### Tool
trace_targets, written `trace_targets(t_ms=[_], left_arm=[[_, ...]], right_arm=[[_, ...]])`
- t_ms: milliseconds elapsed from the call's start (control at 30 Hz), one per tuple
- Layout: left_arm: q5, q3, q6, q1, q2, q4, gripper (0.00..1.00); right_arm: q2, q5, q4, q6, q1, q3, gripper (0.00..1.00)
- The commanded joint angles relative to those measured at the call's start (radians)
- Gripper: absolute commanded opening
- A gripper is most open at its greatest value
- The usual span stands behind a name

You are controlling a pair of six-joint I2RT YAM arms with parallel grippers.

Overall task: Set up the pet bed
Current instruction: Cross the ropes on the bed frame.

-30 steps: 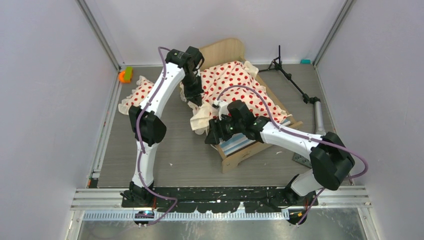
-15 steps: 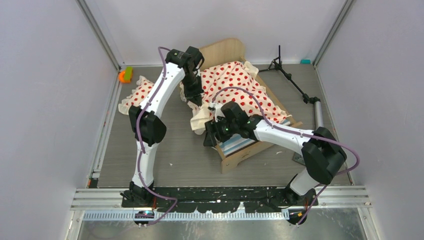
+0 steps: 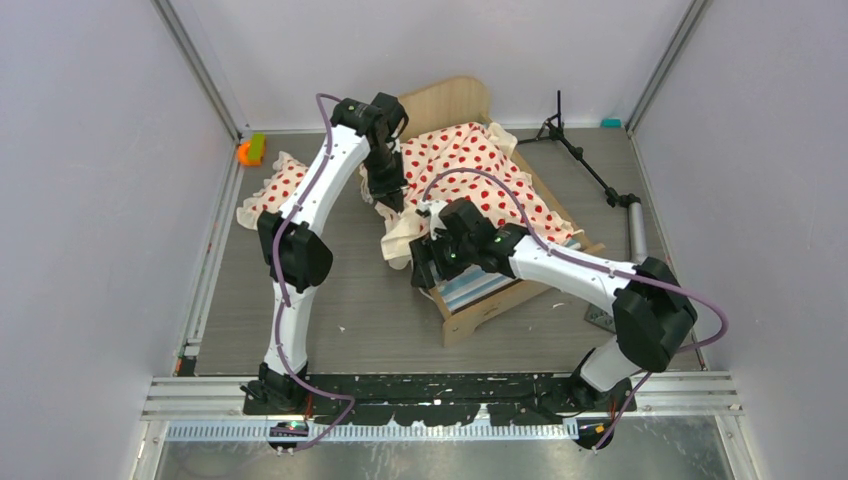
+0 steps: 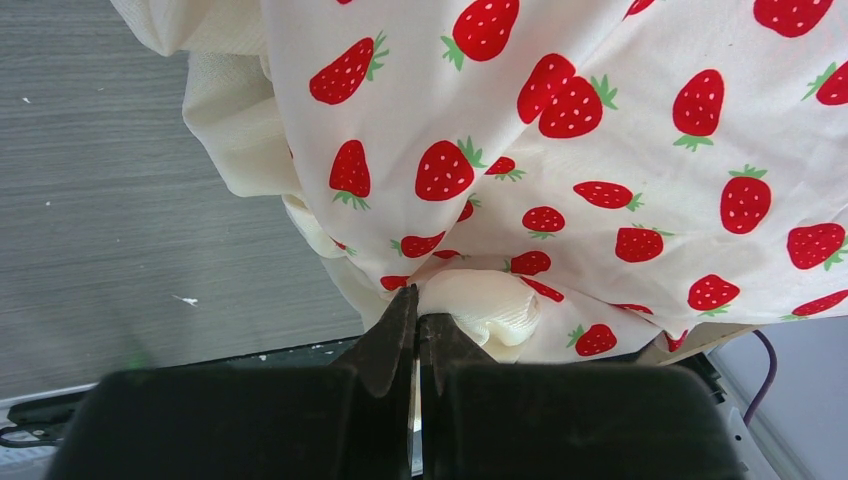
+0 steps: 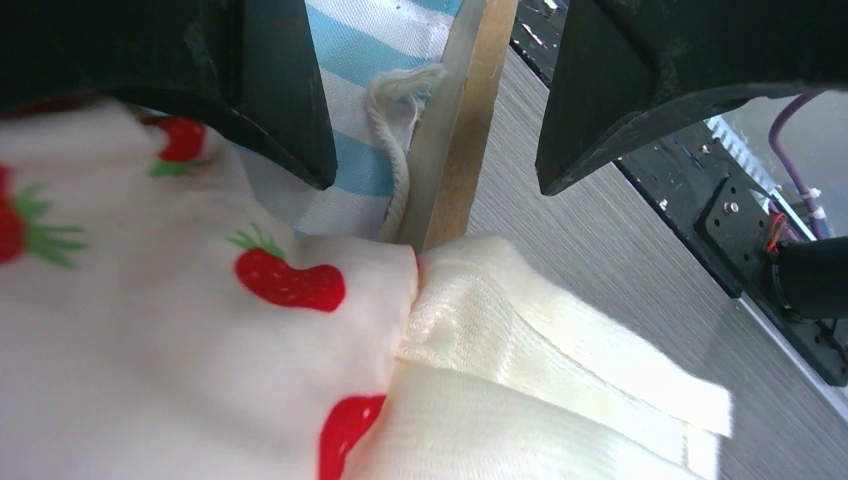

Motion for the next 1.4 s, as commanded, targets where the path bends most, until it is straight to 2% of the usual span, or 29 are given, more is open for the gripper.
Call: trace_targets(t_ms=[0,400,1367], left_arm=[[-0.008,0.006,0.019,0.010,-0.016,-0.111,0.00],[-0.010,-0.035,0.014,0.009,-0.043,-0.093,0.00],[-0.040,-0.046,-0.015,0.011,-0.061,-0.084,0.00]], right_arm=[[-0.075,0.012,-0.018,-0.020,-0.016,0.078,0.78],[-0.097,-0.160,0.087,0.066,-0.060,0.071,0.76],[-0.101,-0.185,0.096,0.096,-0.029,-0.027,0.74]])
